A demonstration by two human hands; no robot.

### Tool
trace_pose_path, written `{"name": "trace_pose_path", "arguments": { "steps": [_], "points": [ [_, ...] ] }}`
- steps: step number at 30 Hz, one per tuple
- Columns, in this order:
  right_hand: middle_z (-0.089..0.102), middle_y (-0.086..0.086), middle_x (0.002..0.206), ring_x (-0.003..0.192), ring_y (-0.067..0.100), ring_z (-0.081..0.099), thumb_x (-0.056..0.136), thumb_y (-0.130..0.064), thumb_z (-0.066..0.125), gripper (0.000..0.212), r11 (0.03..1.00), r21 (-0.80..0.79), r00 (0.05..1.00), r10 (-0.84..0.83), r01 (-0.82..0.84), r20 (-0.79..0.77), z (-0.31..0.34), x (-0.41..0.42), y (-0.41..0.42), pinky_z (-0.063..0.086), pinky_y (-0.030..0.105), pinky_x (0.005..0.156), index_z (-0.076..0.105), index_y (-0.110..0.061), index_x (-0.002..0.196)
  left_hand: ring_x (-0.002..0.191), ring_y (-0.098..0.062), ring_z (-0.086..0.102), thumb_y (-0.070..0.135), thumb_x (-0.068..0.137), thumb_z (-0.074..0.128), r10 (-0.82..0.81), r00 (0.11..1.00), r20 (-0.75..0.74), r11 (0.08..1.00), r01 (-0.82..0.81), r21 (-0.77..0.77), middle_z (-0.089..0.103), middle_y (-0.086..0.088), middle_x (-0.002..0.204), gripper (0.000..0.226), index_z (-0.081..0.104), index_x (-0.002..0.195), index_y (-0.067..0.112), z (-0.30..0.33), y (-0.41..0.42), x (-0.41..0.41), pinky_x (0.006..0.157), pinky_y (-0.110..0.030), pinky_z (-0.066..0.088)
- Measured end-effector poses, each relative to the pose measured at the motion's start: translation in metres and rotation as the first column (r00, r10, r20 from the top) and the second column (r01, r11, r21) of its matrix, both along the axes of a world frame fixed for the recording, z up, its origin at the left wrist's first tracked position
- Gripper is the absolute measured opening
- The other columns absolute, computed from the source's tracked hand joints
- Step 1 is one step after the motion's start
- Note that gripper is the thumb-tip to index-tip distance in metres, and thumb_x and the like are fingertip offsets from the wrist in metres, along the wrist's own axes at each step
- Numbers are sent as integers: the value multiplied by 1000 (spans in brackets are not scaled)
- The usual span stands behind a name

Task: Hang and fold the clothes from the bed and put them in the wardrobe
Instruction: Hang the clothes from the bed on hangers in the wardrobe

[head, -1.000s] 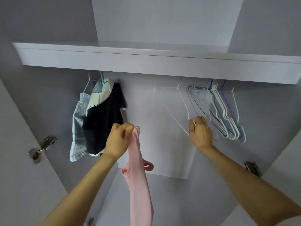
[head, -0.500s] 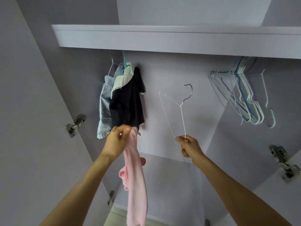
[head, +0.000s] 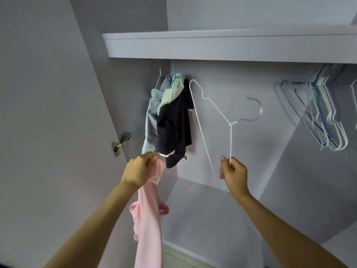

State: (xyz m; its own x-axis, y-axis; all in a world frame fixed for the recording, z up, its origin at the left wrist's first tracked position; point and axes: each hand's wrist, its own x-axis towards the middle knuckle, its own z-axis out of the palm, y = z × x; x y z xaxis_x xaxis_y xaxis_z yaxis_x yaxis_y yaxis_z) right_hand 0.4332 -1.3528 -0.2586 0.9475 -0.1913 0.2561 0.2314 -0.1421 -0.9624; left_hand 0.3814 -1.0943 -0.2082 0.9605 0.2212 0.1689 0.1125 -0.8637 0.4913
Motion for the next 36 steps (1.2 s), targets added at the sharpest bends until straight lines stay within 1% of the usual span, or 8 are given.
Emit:
{"name": "trace_pose_path", "arguments": {
  "steps": [4,6,8,12,17,20,24,36],
  "points": [
    [51,5,54,50,10,53,91,-7,56,2,984,132,984,138,-123,-114,18,3,9,51,21,60,57,-7,90,72,-19,53,19,96,52,-4,999,45,974,14,-227,62,6,73,23,61,76,25,9,13,-4,65,-22,36],
    [44,3,55,45,8,47,91,-7,57,15,970,190,971,182,-151,-153,22,8,12,46,17,57,55,-13,104,76,-13,57,15,94,56,-7,999,47,937,23,-348,64,8,77,23,62,75,26,11,18,-6,69,-17,38],
    [39,0,58,48,9,39,92,-12,58,18,974,113,963,213,-196,-168,21,8,15,39,17,55,55,-18,109,83,-12,59,9,93,57,3,998,68,890,28,-455,66,4,85,18,64,81,21,13,21,-9,79,-20,42],
    [48,-9,70,64,9,44,99,-20,42,21,985,-120,986,111,-126,-126,14,4,19,37,24,66,62,-14,100,92,-9,57,-1,92,53,-18,995,98,873,64,-484,62,11,93,23,61,93,21,17,28,-13,86,-17,40],
    [43,0,66,62,15,37,101,-11,33,28,997,-29,988,69,-74,-141,17,8,11,31,22,57,54,-4,83,98,-12,56,-6,91,50,-31,988,153,874,102,-475,58,16,101,43,54,96,36,21,36,-13,92,-26,43],
    [47,-3,71,67,9,42,101,-11,33,30,995,-42,987,84,-90,-137,22,10,10,34,17,64,48,-5,77,85,0,60,-9,92,48,-55,973,223,818,172,-548,61,12,97,42,57,96,32,32,33,-15,79,-13,46],
    [48,-5,71,67,8,43,101,-11,32,33,996,-63,991,59,-67,-119,25,15,8,34,17,65,46,-12,71,72,3,62,-4,94,49,-97,961,258,751,240,-615,66,13,83,33,62,98,25,43,31,-18,68,-13,49],
    [41,-2,65,60,13,35,97,-4,36,34,980,-133,982,132,-150,-131,45,25,19,29,25,56,40,-15,64,77,-7,63,0,94,51,-195,949,248,649,315,-693,69,8,87,21,63,102,16,63,21,-23,70,-20,52]
  ]
}}
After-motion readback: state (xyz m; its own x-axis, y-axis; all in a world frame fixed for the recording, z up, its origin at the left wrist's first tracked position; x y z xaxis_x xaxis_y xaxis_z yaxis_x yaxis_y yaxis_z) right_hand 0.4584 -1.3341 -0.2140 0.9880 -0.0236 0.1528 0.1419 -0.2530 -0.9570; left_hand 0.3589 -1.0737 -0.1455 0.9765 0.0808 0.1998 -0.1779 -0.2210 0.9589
